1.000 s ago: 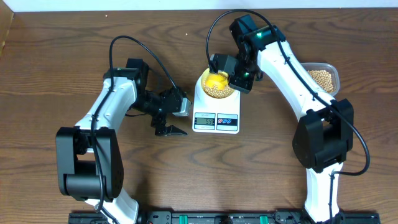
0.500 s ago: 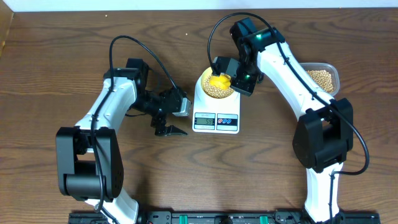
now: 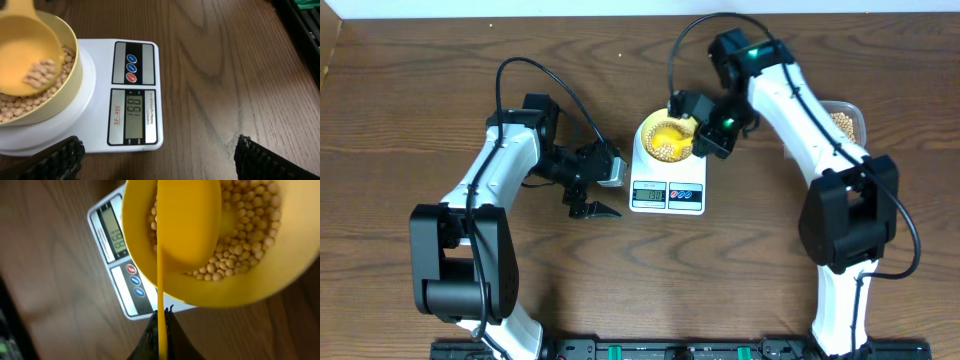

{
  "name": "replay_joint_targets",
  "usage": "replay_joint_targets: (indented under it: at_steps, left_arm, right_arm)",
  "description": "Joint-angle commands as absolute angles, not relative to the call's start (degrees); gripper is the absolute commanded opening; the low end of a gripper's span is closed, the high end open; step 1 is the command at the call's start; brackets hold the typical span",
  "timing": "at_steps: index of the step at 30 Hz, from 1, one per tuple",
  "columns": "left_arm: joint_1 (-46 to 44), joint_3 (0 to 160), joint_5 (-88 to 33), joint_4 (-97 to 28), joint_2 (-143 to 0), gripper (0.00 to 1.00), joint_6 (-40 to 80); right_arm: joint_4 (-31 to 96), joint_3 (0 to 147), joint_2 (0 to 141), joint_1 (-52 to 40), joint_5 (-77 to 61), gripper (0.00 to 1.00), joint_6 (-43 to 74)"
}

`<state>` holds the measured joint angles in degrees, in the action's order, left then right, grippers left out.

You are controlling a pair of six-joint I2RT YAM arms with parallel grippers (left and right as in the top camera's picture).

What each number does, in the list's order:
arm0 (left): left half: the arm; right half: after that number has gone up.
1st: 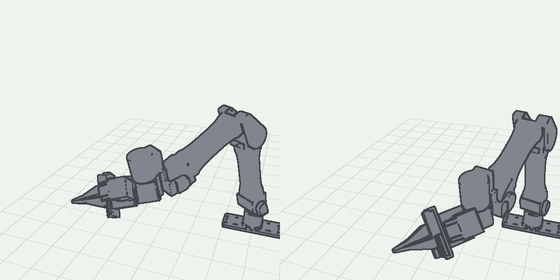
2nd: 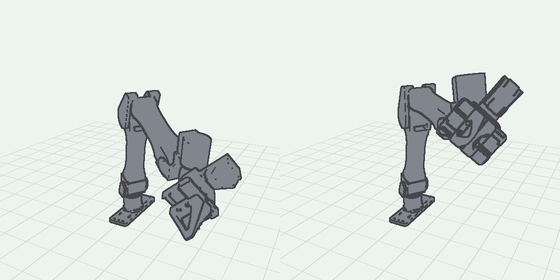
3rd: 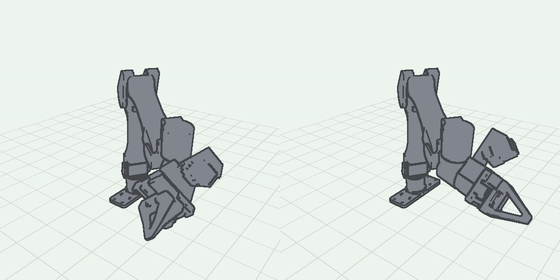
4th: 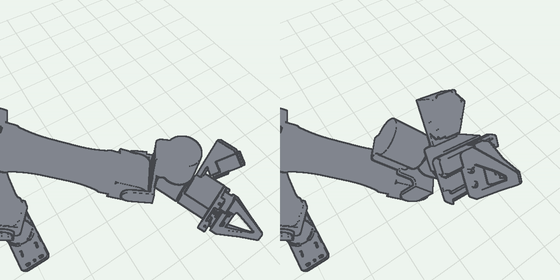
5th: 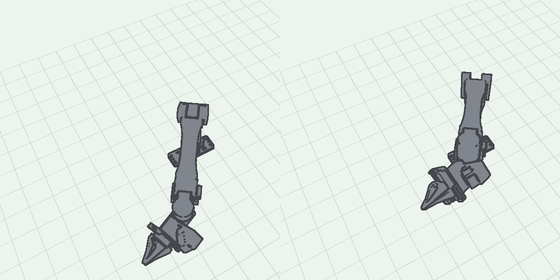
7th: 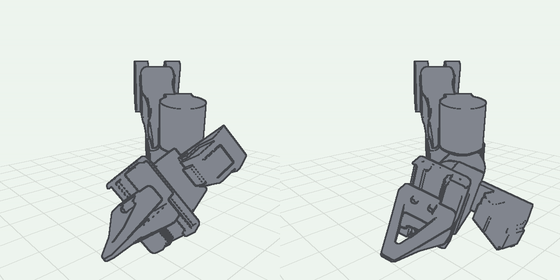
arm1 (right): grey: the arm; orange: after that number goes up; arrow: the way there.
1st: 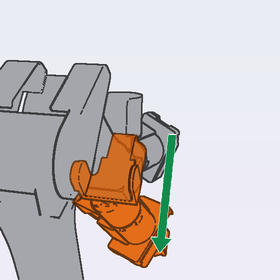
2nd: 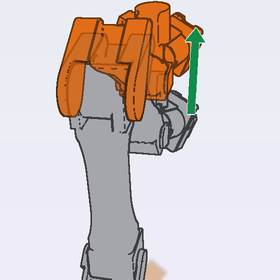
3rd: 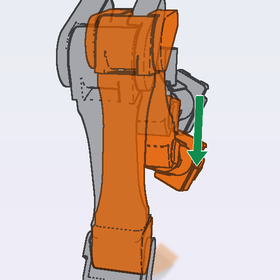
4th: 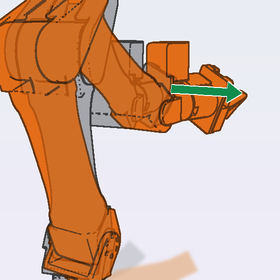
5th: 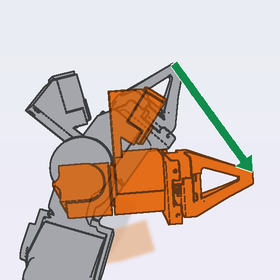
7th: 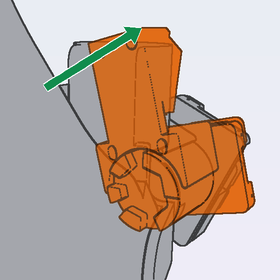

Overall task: Scoop item into bowl and weigh 50g on scale
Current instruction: 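Lift the scoop out of the bowl toward the tub, right gripper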

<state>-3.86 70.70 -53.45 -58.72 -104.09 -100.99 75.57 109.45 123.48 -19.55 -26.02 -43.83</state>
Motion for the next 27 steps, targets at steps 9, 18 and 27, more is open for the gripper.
replay_joint_targets:
  at_steps: [9, 18, 27]
  left_arm:
    - [-3.7, 70.3, -53.3, -59.1, -103.7, 0.98, -102.0]
    - [-3.7, 70.3, -53.3, -59.1, -103.7, 0.98, -102.0]
    - [-3.7, 70.3, -53.3, -59.1, -103.7, 0.98, -102.0]
  right_arm:
    - [75.1, 109.1, 123.0, -11.5, -52.9, 0.01, -36.4]
    - [72.9, 109.1, 123.0, -9.2, -60.6, 0.01, -36.3]
    - [67.7, 109.1, 123.0, -9.1, -60.3, 0.01, -36.3]
